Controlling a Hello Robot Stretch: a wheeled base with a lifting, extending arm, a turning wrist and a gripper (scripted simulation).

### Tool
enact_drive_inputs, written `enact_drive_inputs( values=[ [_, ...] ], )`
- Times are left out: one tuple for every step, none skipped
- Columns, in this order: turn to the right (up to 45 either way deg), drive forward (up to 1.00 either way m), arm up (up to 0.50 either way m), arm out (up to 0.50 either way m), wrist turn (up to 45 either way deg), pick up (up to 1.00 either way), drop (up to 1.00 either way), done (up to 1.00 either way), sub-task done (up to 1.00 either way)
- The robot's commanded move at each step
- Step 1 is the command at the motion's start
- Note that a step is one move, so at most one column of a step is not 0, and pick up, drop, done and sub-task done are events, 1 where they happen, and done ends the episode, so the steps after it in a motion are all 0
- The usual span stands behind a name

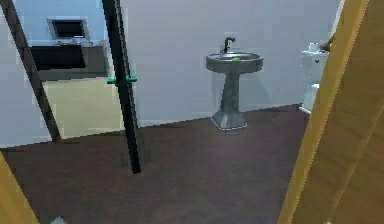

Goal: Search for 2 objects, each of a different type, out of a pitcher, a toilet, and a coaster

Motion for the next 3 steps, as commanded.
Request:
enact_drive_inputs(
  values=[
    [-9.0,0.00,0.00,0.00,0.0,0.00,0.00,0.00,0.00],
    [0.0,0.30,0.00,0.00,0.0,0.00,0.00,0.00,0.00],
    [21.0,0.00,0.00,0.00,0.0,0.00,0.00,0.00,0.00]
  ],
)
